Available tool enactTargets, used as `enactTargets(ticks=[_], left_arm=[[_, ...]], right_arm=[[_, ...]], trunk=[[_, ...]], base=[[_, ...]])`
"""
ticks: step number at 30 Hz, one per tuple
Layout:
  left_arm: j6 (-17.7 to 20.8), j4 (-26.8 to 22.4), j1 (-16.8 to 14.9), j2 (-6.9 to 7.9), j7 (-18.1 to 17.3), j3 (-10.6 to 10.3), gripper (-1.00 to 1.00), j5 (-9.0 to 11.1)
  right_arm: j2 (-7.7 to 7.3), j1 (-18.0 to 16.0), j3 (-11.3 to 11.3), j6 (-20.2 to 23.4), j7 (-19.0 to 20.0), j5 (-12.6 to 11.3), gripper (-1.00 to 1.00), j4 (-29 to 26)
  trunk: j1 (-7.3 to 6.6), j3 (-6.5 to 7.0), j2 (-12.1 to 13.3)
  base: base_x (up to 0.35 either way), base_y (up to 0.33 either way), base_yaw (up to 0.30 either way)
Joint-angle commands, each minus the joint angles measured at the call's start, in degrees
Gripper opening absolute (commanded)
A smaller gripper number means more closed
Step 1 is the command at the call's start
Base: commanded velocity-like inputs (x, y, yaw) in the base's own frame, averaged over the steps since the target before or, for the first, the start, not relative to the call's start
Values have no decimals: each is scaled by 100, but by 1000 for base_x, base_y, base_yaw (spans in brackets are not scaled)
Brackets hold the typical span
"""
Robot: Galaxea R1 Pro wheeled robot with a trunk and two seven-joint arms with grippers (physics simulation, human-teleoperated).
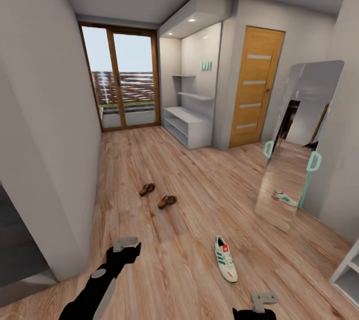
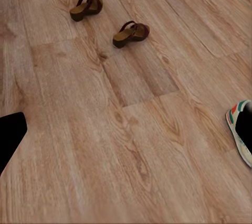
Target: Pick up the two gym shoes and the two sandals from the corridor floor and place them onto the hallstand (shoe rack) in the corridor, making sure they are on the rack and not on the floor. Arrange them so the two gym shoes are next to each other and the two sandals are next to each other.
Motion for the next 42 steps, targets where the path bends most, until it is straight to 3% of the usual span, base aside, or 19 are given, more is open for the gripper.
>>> enactTargets(ticks=[1,14,19,25,32,42], left_arm=[[34,-9,-1,-11,-29,-3,100,43],[80,-33,-2,-23,-84,-19,100,24],[452,-72,-82,-29,-85,-42,100,-1],[894,-195,-419,-31,-86,-119,100,-15],[1127,-238,-648,-31,-90,-147,100,-19],[1159,-245,-686,-27,-227,-159,100,-19]], right_arm=[[0,-2,-14,39,11,3,100,-16],[5,-2,-66,10,-3,-52,100,-16],[7,-9,-48,27,-2,-53,100,-25],[15,-158,-38,90,-14,-53,100,-52],[49,-537,-36,634,-16,-17,100,-57],[61,-602,-24,869,0,-22,100,-57]], trunk=[[3,-6,-3],[3,-6,-3],[3,-6,-3],[3,-6,-3],[3,-6,-3],[3,-6,-3]], base=[[310,143,0],[328,58,0],[338,3,0],[339,1,0],[340,0,0],[340,4,0]])
